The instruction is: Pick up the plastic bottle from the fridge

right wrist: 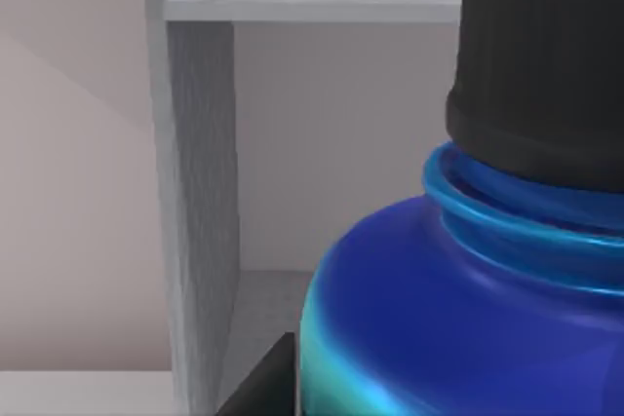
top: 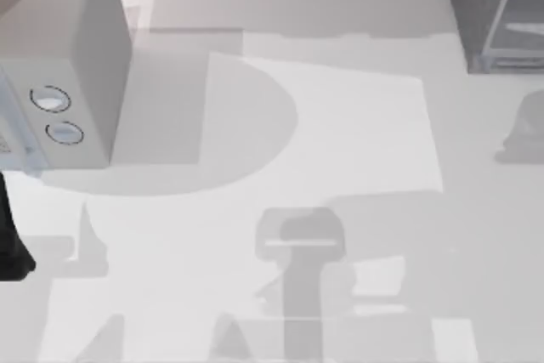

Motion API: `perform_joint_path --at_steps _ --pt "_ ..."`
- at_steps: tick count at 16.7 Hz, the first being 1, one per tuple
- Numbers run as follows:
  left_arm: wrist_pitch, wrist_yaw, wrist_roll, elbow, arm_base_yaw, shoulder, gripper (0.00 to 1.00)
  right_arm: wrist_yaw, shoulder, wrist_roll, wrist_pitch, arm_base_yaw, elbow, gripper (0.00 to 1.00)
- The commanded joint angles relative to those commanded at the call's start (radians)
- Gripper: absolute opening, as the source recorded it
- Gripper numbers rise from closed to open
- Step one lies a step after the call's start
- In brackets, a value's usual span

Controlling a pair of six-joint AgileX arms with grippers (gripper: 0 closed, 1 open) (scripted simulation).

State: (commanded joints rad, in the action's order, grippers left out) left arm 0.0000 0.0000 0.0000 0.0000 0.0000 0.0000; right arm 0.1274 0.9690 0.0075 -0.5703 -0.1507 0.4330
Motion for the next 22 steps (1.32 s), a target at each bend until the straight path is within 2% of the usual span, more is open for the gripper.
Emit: perform_joint_path --at_steps 5,10,17,22 --pt "0.0 0.0 0.0 0.0 0.0 0.0 1.0 -0.065 -0.559 0.0 0.306 0.075 -0.237 0.0" --pt "0.0 0.0 0.0 0.0 0.0 0.0 1.0 -0.114 -0.891 -0.005 0.517 0.134 -0.394 0.0" --pt "0.0 0.0 0.0 0.0 0.0 0.0 1.0 -0.127 -0.969 -0.008 0.57 0.151 -0.433 0.0" --pt "0.0 0.0 0.0 0.0 0.0 0.0 1.0 -0.157 -0.903 -0.007 0.508 0.178 -0.414 0.0"
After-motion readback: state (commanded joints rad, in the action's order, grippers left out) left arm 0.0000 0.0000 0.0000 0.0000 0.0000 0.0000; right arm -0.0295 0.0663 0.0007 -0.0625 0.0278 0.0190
